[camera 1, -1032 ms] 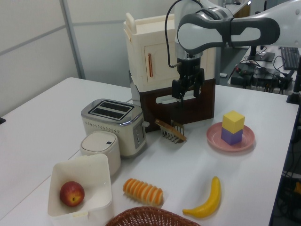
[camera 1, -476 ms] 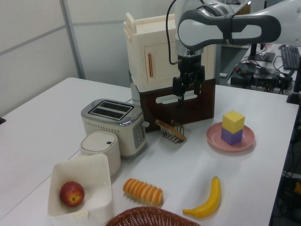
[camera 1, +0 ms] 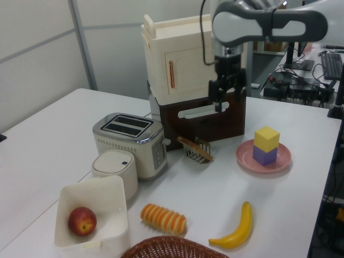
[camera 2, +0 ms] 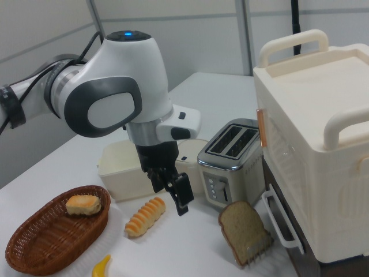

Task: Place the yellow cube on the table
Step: 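Move the gripper over the yellow cube stacked on the purple cube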

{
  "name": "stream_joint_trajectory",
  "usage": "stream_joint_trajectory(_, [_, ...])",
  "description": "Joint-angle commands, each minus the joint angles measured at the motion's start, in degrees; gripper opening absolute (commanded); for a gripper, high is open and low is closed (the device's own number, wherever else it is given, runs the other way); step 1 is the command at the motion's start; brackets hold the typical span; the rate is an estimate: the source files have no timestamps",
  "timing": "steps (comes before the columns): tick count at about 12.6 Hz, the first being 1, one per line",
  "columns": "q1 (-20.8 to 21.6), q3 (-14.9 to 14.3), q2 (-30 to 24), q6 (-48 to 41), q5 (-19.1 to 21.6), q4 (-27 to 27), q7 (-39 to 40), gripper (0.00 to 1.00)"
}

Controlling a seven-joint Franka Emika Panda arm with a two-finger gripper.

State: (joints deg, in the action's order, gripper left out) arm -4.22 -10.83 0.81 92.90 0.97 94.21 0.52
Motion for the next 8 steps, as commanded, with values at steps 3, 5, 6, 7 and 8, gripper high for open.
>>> stream_joint_trajectory(3, [-12.9, 8.5, -1.5, -0.5, -6.9, 5.3, -0.3, 1.0])
stream_joint_trajectory(5, [-14.9, 8.0, -1.3, 5.0, -8.8, 9.0, -0.3, 1.0])
stream_joint_trajectory(6, [-16.0, 8.0, -1.1, 7.7, -9.5, 10.5, -0.3, 1.0])
stream_joint_trajectory(7, [-16.8, 7.9, -0.9, 10.0, -10.6, 11.3, -0.2, 1.0])
stream_joint_trajectory(8, [-17.3, 7.5, -0.8, 12.4, -11.8, 12.5, -0.2, 1.0])
